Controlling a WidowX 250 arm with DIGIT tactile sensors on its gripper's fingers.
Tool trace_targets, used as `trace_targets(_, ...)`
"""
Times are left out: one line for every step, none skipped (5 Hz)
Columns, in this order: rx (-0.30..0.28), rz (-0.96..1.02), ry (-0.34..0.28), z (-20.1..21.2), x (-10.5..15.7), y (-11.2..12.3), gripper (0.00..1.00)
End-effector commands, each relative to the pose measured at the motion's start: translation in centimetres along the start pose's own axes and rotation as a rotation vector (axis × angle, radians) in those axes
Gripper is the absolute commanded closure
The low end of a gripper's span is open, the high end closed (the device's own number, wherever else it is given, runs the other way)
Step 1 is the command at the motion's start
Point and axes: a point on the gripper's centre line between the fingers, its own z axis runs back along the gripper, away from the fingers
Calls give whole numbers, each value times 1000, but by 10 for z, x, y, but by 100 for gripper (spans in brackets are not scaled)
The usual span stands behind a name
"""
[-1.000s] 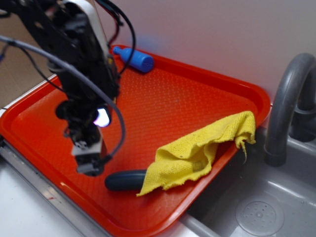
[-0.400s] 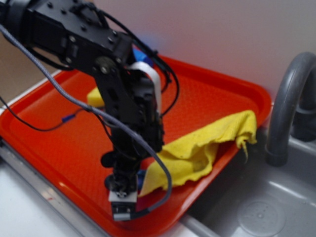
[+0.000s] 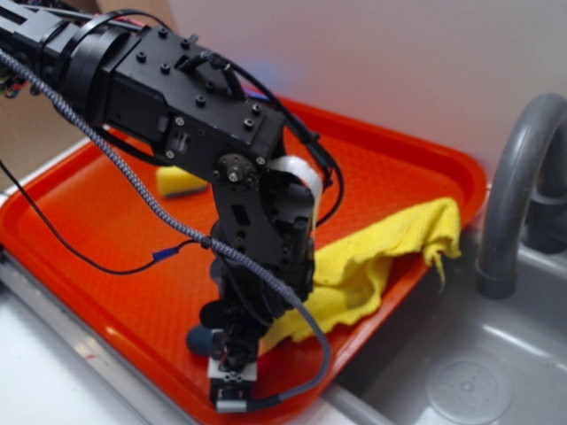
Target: Grab the plastic pickle.
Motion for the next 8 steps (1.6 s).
trace_targets(12, 118, -12, 27, -28, 11, 100)
trace_targets(-3, 268, -55, 54, -49, 45, 100)
trace_targets(-43, 453, -124, 86, -79, 85, 100)
trace_targets(-111, 598, -159, 106, -108, 117, 100)
trace_targets(-142, 740, -233, 119, -133, 137, 100)
trace_targets(-149, 812, -281, 132, -152, 150, 100)
trace_targets(-158, 862, -341, 136, -159, 156, 100)
trace_targets(-175, 831, -375, 129, -148, 158, 100)
